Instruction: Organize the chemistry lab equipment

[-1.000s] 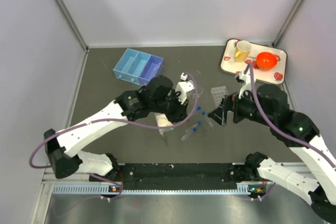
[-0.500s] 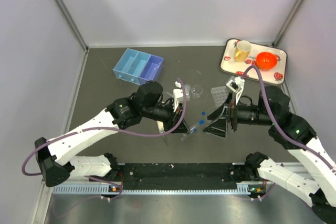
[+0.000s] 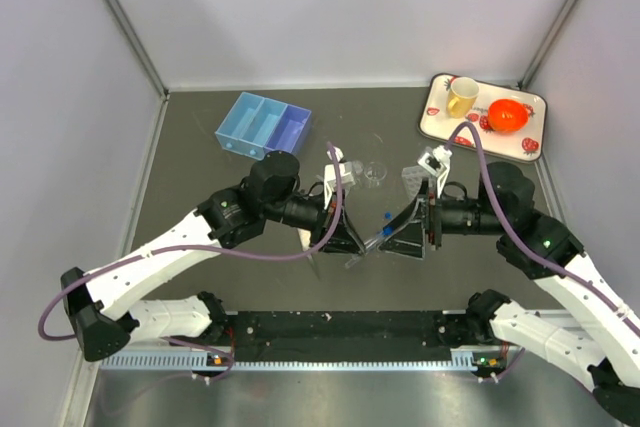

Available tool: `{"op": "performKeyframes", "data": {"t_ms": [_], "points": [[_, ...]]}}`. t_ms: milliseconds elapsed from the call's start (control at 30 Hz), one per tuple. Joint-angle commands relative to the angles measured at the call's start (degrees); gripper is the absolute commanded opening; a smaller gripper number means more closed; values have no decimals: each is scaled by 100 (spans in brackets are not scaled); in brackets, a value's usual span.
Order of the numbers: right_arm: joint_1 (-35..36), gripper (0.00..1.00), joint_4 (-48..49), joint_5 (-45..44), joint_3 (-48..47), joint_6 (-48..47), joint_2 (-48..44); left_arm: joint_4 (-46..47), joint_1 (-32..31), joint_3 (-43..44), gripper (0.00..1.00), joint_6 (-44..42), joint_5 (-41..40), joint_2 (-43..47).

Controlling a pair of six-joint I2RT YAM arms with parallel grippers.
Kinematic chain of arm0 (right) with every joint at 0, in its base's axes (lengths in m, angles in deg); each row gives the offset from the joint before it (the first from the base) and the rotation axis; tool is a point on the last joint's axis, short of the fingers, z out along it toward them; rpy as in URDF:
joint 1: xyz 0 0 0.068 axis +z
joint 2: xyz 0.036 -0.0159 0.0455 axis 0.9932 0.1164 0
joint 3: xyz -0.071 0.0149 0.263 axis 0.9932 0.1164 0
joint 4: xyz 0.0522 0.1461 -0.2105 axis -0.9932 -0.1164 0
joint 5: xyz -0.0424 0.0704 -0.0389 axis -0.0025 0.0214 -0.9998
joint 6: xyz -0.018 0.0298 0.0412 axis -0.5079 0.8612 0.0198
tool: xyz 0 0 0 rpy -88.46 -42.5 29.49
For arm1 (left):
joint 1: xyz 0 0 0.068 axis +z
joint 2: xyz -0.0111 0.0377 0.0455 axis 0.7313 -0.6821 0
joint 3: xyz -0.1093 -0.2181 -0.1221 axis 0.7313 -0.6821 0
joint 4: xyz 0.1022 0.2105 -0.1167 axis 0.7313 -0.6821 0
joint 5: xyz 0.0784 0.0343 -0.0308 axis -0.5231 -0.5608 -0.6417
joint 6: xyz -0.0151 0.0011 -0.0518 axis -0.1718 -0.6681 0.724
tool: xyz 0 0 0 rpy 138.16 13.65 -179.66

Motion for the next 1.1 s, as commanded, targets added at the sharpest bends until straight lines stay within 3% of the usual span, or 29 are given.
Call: {"op": "performKeyframes", "data": {"t_ms": [0, 133, 367, 600, 733, 867, 1000, 1067], "points": [[94, 68, 378, 54, -33, 62, 12, 426, 30, -51, 9, 109, 247, 6], [217, 55, 404, -17, -42, 71, 48, 487, 57, -86, 8, 127, 273, -20], [340, 44, 430, -149, -42, 71, 100, 540, 83, -95, 8, 162, 353, -29], [410, 22, 466, -263, -42, 80, 153, 532, 136, -139, 8, 171, 361, -11], [419, 16, 466, -324, -33, 71, 162, 593, 127, -200, 8, 188, 476, -3], [419, 5, 457, -438, -51, 45, 171, 646, 127, -332, 13, 214, 555, 41], [419, 0, 439, -553, -104, 10, 188, 646, 136, -446, 18, 214, 502, 147], [419, 0, 378, -649, -156, -43, 214, 602, 136, -473, 28, 180, 450, 199]]}}
